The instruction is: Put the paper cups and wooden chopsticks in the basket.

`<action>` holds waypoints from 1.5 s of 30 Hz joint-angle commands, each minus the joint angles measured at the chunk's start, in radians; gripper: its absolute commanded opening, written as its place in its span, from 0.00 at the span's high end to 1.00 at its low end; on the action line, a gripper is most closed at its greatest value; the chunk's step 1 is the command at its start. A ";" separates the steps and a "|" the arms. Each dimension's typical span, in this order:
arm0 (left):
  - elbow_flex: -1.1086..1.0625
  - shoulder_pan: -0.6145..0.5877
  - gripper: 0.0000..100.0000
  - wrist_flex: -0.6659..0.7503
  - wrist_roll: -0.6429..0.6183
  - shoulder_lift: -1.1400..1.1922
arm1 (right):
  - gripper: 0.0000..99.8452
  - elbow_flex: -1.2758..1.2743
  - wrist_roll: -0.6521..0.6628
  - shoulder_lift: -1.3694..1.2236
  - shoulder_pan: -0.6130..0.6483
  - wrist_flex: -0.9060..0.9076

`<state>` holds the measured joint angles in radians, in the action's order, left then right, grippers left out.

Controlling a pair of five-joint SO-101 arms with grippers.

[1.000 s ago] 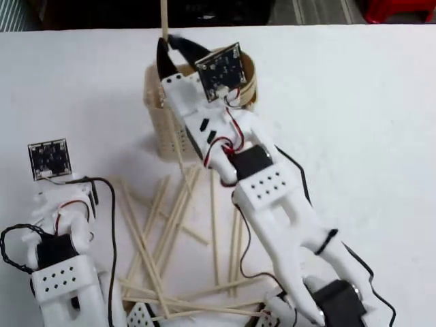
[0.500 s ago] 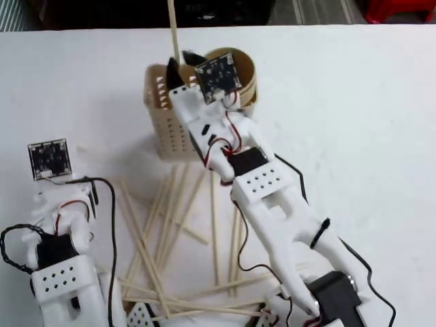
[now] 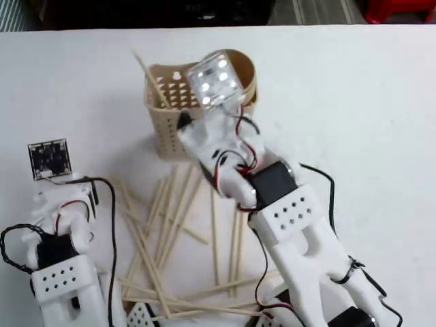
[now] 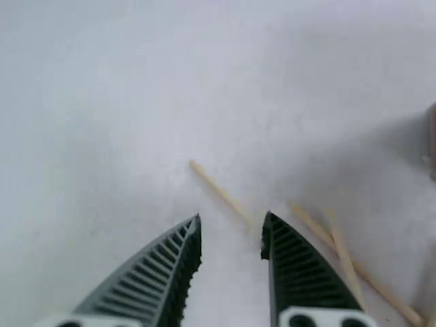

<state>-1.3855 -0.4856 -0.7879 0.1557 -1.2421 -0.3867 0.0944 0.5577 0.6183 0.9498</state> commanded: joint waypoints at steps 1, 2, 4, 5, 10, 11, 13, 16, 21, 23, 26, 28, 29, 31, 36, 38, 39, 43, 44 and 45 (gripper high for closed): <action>0.000 -0.010 0.84 0.025 0.009 -0.016 | 0.84 0.015 0.003 0.019 0.041 0.122; 0.000 -0.010 0.84 0.025 0.009 -0.016 | 0.84 0.008 -0.002 0.012 0.051 0.143; 0.000 -0.010 0.84 0.025 0.009 -0.016 | 0.84 -0.012 -0.058 -0.005 0.062 0.159; 0.000 -0.010 0.84 0.025 0.009 -0.016 | 0.84 -0.020 -0.091 -0.019 0.064 0.162; 0.000 -0.010 0.84 0.025 0.009 -0.016 | 0.84 -0.060 -0.195 -0.133 0.074 0.162; 0.000 -0.010 0.84 0.025 0.009 -0.016 | 0.84 -0.063 -0.224 -0.168 0.081 0.162; 0.000 -0.010 0.84 0.025 0.009 -0.016 | 0.84 -0.058 -0.302 -0.249 0.093 0.162; 0.000 -0.010 0.84 0.025 0.009 -0.016 | 0.84 -0.018 -0.411 -0.374 0.116 0.162; -0.002 -0.010 0.84 0.025 0.011 -0.016 | 0.84 0.095 -0.560 -0.555 0.130 0.162; -0.002 -0.010 0.84 0.025 0.011 -0.016 | 0.84 0.135 -0.597 -0.610 0.130 0.162; -0.002 -0.010 0.84 0.025 0.011 -0.016 | 0.84 0.181 -0.640 -0.682 0.130 0.162; -0.002 -0.010 0.84 0.025 0.011 -0.016 | 0.84 0.201 -0.663 -0.719 0.130 0.162; -0.002 -0.010 0.84 0.025 0.011 -0.016 | 0.84 0.206 -0.669 -0.737 0.130 0.162; -0.002 -0.010 0.84 0.025 0.011 -0.016 | 0.84 0.206 -0.672 -0.766 0.131 0.159; -0.002 -0.010 0.84 0.025 0.011 -0.016 | 0.84 0.203 -0.672 -0.814 0.140 0.163; -0.002 -0.010 0.84 0.025 0.011 -0.016 | 0.84 0.199 -0.672 -0.819 0.140 0.177; -0.002 -0.010 0.84 0.025 0.011 -0.016 | 0.84 0.204 -0.672 -0.816 0.140 0.193; -0.002 -0.010 0.84 0.025 0.011 -0.016 | 0.84 0.206 -0.672 -0.782 0.148 0.239; -0.002 -0.010 0.84 0.025 0.011 -0.016 | 0.84 0.203 -0.671 -0.769 0.150 0.240; -0.002 -0.010 0.84 0.025 0.011 -0.016 | 0.84 0.201 -0.671 -0.757 0.151 0.240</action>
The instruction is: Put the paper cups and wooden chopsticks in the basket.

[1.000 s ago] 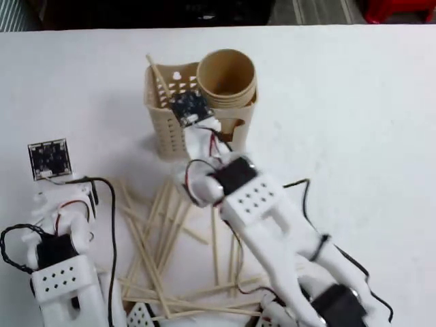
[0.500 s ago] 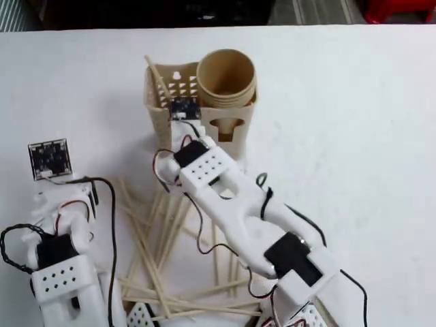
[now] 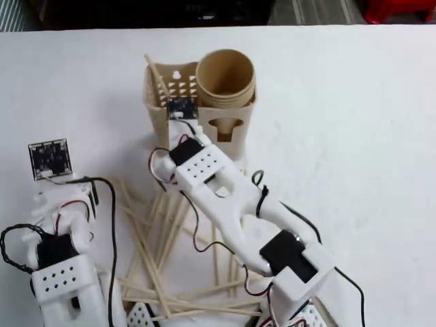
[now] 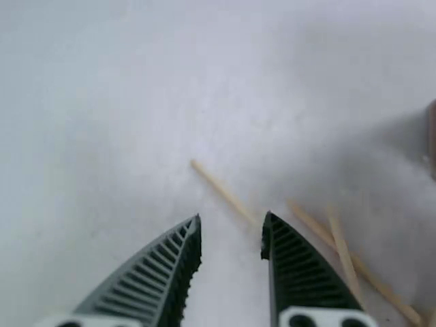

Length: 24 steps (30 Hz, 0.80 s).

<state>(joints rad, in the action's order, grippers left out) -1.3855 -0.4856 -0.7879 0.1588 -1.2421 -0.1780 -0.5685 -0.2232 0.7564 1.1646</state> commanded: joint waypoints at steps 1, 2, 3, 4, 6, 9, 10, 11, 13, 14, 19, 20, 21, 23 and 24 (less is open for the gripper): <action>-0.002 -0.010 0.84 0.025 0.008 -0.016 | 0.84 -0.009 -0.005 0.035 0.013 0.027; -0.002 -0.010 0.84 0.025 0.008 -0.016 | 0.84 -0.009 -0.002 0.048 0.013 0.027; -0.002 -0.010 0.84 0.025 0.008 -0.016 | 0.84 -0.009 0.000 0.062 0.013 0.027; -0.002 -0.010 0.84 0.025 0.008 -0.016 | 0.84 -0.009 0.000 0.081 0.012 0.028; -0.002 -0.010 0.84 0.025 0.008 -0.016 | 0.84 -0.008 0.003 0.122 0.010 0.042; -0.002 -0.010 0.84 0.025 0.008 -0.016 | 0.84 -0.011 0.051 0.206 0.010 0.048; -0.002 -0.010 0.84 0.025 0.008 -0.016 | 0.84 -0.011 0.066 0.236 0.008 0.048; -0.002 -0.010 0.84 0.025 0.008 -0.016 | 0.84 -0.011 0.077 0.262 0.008 0.048; -0.002 -0.010 0.84 0.025 0.008 -0.016 | 0.84 -0.011 0.098 0.320 0.008 0.048; -0.002 -0.010 0.84 0.025 0.008 -0.016 | 0.84 -0.011 0.110 0.349 0.008 0.048; -0.002 -0.010 0.84 0.025 0.008 -0.016 | 0.84 -0.011 0.158 0.483 0.012 0.065; -0.002 -0.010 0.84 0.025 0.008 -0.016 | 0.84 -0.011 0.164 0.499 0.013 0.085; -0.002 -0.010 0.84 0.025 0.008 -0.016 | 0.84 -0.011 0.166 0.515 0.019 0.108; -0.002 -0.010 0.84 0.025 0.008 -0.016 | 0.84 -0.011 0.160 0.530 0.050 0.163; -0.002 -0.010 0.84 0.025 0.008 -0.016 | 0.84 -0.012 0.157 0.529 0.065 0.196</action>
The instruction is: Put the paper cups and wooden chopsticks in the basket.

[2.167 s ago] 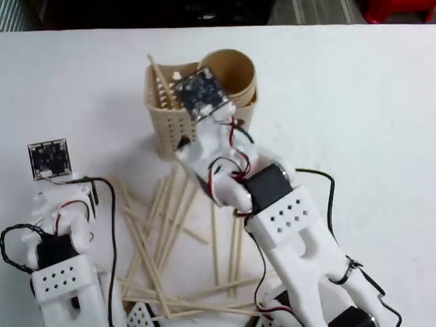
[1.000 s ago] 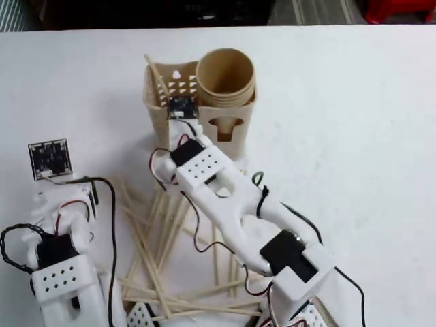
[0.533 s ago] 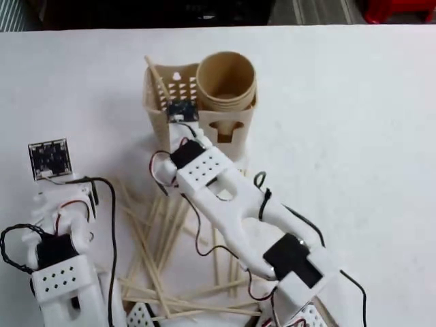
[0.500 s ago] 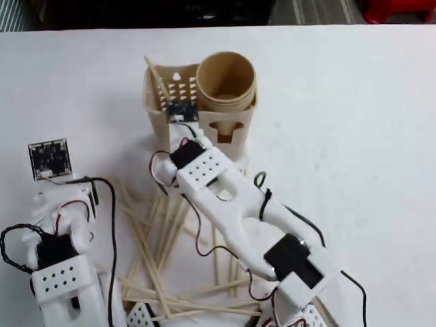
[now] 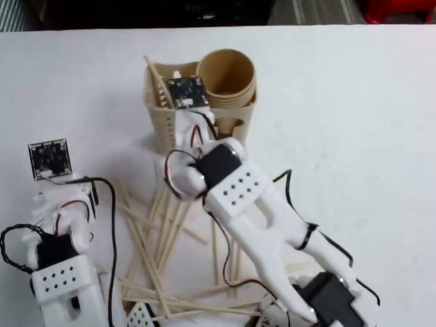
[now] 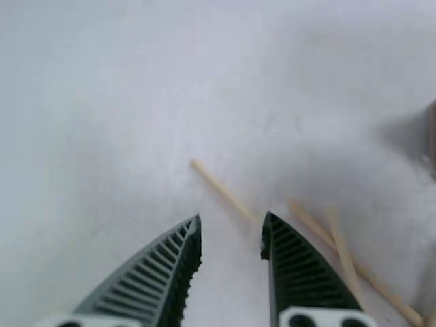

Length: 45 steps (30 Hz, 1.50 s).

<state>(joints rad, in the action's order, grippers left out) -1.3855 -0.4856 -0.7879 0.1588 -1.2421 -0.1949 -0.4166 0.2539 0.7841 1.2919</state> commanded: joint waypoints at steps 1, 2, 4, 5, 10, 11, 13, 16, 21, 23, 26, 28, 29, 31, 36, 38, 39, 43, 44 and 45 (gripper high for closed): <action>-0.002 -0.010 0.84 0.025 0.008 -0.016 | 0.84 -0.008 0.003 0.051 0.061 0.091; -0.002 -0.010 0.84 0.025 0.008 -0.016 | 0.84 -0.031 0.003 0.051 0.079 0.099; -0.002 -0.010 0.84 0.025 0.008 -0.016 | 0.84 -0.100 0.003 0.050 0.110 0.087; -0.002 -0.010 0.84 0.025 0.008 -0.016 | 0.84 -0.141 0.003 0.045 0.119 0.054; -0.002 -0.010 0.84 0.025 0.008 -0.016 | 0.84 -0.336 0.003 -0.027 0.122 -0.208; -0.002 -0.010 0.84 0.025 0.008 -0.016 | 0.84 -0.350 0.003 -0.054 0.122 -0.248; -0.002 -0.010 0.84 0.025 0.008 -0.016 | 0.84 -0.350 0.002 -0.116 0.122 -0.297; -0.002 -0.010 0.84 0.025 0.008 -0.016 | 0.84 -0.307 -0.035 -0.208 0.120 -0.349; -0.002 -0.010 0.84 0.025 0.008 -0.016 | 0.81 -0.198 -0.083 -0.357 0.101 -0.351; -0.002 -0.010 0.84 0.025 0.008 -0.016 | 0.77 -0.163 -0.097 -0.392 0.096 -0.331; -0.002 -0.010 0.84 0.025 0.008 -0.016 | 0.75 -0.129 -0.103 -0.420 0.096 -0.311; -0.002 -0.010 0.84 0.025 0.008 -0.016 | 0.77 -0.117 -0.104 -0.437 0.099 -0.317; -0.002 -0.010 0.84 0.025 0.008 -0.016 | 0.77 -0.117 -0.104 -0.446 0.099 -0.331; -0.002 -0.010 0.84 0.025 0.008 -0.016 | 0.80 -0.117 -0.104 -0.470 0.099 -0.355; -0.002 -0.010 0.84 0.025 0.008 -0.016 | 0.89 -0.112 -0.103 -0.544 0.094 -0.372; -0.002 -0.010 0.84 0.025 0.008 -0.016 | 0.92 -0.112 -0.101 -0.552 0.094 -0.367; -0.002 -0.010 0.84 0.025 0.008 -0.016 | 0.94 -0.112 -0.101 -0.553 0.094 -0.364; -0.005 -0.010 0.84 0.025 0.008 -0.016 | 0.97 -0.117 -0.097 -0.553 0.094 -0.361; -0.009 -0.010 0.84 0.026 0.008 -0.016 | 0.98 -0.117 -0.095 -0.552 0.094 -0.355; -0.011 -0.010 0.84 0.035 0.008 -0.016 | 0.98 -0.112 -0.094 -0.550 0.094 -0.335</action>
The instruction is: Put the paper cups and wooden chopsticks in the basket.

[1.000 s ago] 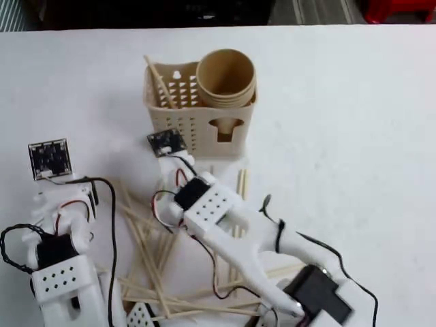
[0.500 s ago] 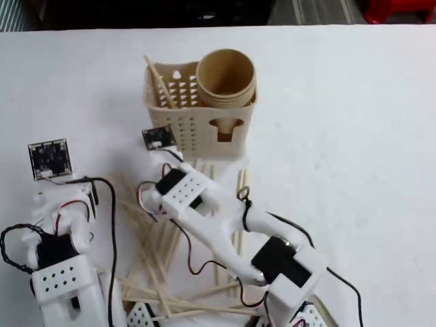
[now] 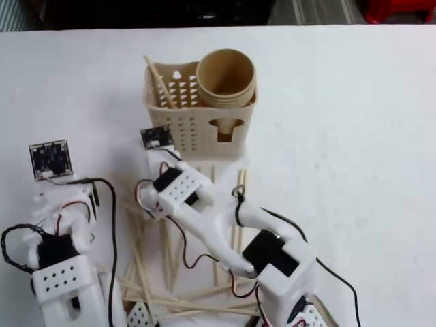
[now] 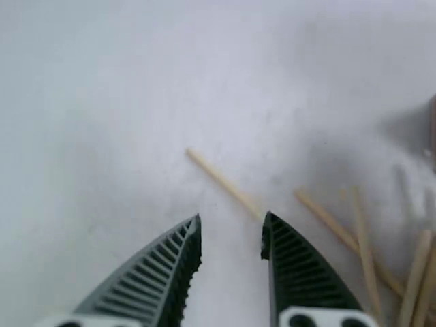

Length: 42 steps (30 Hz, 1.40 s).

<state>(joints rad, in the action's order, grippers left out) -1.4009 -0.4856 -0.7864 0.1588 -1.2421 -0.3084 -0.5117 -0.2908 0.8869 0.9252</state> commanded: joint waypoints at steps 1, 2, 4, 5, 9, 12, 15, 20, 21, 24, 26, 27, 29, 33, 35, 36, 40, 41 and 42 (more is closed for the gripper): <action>0.003 -0.010 0.84 0.043 0.008 -0.016 | 0.98 0.006 0.002 0.001 -0.008 0.050; 0.002 -0.010 0.84 0.044 0.008 -0.016 | 0.98 0.011 0.002 0.016 -0.008 0.068; 0.002 -0.010 0.84 0.044 0.008 -0.016 | 0.98 0.014 0.006 0.064 -0.008 0.102; 0.002 -0.010 0.84 0.044 0.008 -0.016 | 0.98 0.012 0.026 0.094 -0.008 0.119; 0.002 -0.010 0.84 0.044 0.008 -0.016 | 0.98 0.012 0.083 0.237 -0.030 0.188; 0.002 -0.010 0.84 0.046 0.008 -0.016 | 0.98 0.012 0.106 0.344 -0.068 0.222; 0.002 -0.010 0.84 0.046 0.008 -0.016 | 0.98 0.012 0.158 0.455 -0.093 0.255; 0.002 -0.010 0.84 0.048 0.008 -0.016 | 0.98 0.018 0.222 0.654 -0.101 0.268; 0.002 -0.010 0.84 0.048 0.008 -0.016 | 0.98 0.020 0.238 0.697 -0.101 0.265; 0.002 -0.010 0.84 0.048 0.008 -0.016 | 0.98 0.044 0.287 0.811 -0.102 0.234; 0.002 -0.010 0.84 0.048 0.008 -0.016 | 0.98 0.075 0.319 0.869 -0.102 0.205; 0.002 -0.010 0.84 0.048 0.008 -0.016 | 0.98 0.094 0.330 0.894 -0.102 0.185; 0.002 -0.010 0.84 0.048 0.008 -0.016 | 0.98 0.133 0.353 0.924 -0.102 0.133; 0.002 -0.010 0.84 0.048 0.008 -0.016 | 0.98 0.199 0.397 0.928 -0.153 -0.016; -0.006 -0.010 0.84 0.051 0.008 -0.016 | 0.98 0.209 0.417 0.912 -0.199 -0.116; -0.009 -0.010 0.84 0.057 0.008 -0.016 | 0.98 0.206 0.427 0.905 -0.220 -0.174; -0.020 -0.010 0.84 0.080 0.008 -0.016 | 0.98 0.203 0.451 0.843 -0.292 -0.401; -0.020 -0.010 0.84 0.080 0.008 -0.016 | 0.98 0.203 0.456 0.823 -0.305 -0.458; -0.020 -0.010 0.84 0.080 0.008 -0.016 | 0.98 0.203 0.462 0.802 -0.315 -0.513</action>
<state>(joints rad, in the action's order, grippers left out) -1.4300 -0.4856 -0.7311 0.1588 -1.2421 -0.1504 -0.0698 0.5424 0.6137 0.5738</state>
